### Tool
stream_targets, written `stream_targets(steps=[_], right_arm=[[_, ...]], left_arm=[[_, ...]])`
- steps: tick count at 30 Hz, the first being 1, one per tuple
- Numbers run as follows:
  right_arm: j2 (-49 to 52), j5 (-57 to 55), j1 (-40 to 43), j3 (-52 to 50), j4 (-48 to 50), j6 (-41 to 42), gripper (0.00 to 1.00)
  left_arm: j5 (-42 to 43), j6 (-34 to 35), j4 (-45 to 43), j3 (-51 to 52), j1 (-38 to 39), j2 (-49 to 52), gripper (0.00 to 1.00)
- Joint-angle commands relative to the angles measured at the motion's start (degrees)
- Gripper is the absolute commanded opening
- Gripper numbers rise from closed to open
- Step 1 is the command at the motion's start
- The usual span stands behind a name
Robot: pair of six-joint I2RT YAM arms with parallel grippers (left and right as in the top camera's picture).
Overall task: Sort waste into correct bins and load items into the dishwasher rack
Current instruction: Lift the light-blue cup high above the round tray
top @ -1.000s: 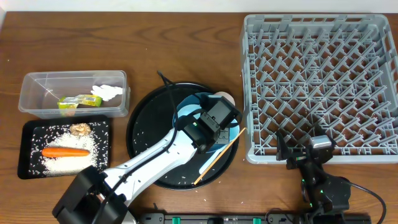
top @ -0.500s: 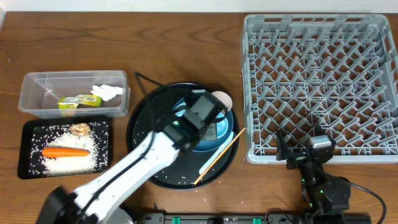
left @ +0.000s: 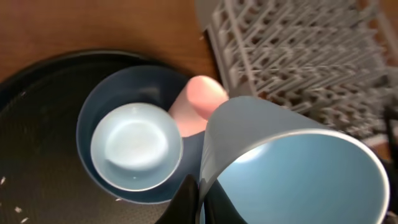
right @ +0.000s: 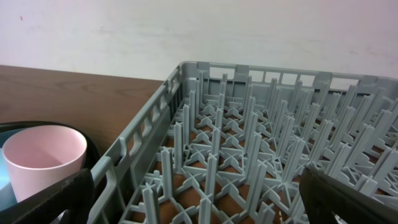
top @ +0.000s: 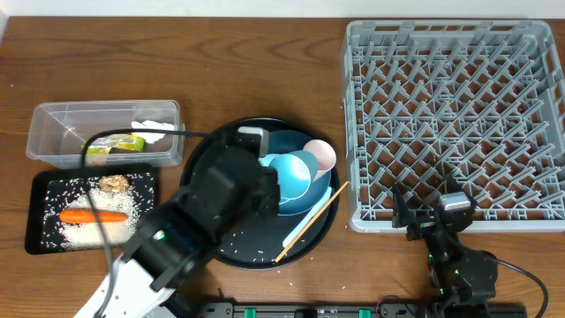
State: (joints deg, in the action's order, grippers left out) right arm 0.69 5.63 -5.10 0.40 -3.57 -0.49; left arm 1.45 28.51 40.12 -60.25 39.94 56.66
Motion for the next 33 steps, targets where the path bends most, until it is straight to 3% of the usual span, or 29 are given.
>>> stream_targets(steps=[1, 7, 14, 19, 24, 33], right_arm=[[-0.2, 0.4, -0.2, -0.1, -0.1, -0.4, 0.99], [-0.1, 0.4, -0.2, -0.1, 1.4, -0.4, 0.99], [0.0, 1.7, -0.2, -0.1, 0.0, 0.0, 0.99], [0.0, 8.7, -0.2, -0.1, 2.9, 16.5, 0.99], [0.2, 25.9, -0.2, 1.6, 9.4, 18.7, 0.99], [10.8, 45.6, -0.2, 15.0, 9.4, 31.5, 0.99]], left_arm=[[9.2, -4.5, 0.1, -0.9, -2.9, -1.1, 0.06], [32.9, -11.6, -1.4, -0.9, -12.2, 0.9, 0.06], [65.9, -14.6, -8.4, -0.9, -27.9, 6.2, 0.06], [86.2, -14.4, -16.3, -0.9, -39.1, 12.9, 0.06], [88.7, -14.5, -16.7, -0.8, -44.3, 18.9, 0.06], [88.6, -14.3, -22.3, -0.8, -42.7, 21.7, 0.06]])
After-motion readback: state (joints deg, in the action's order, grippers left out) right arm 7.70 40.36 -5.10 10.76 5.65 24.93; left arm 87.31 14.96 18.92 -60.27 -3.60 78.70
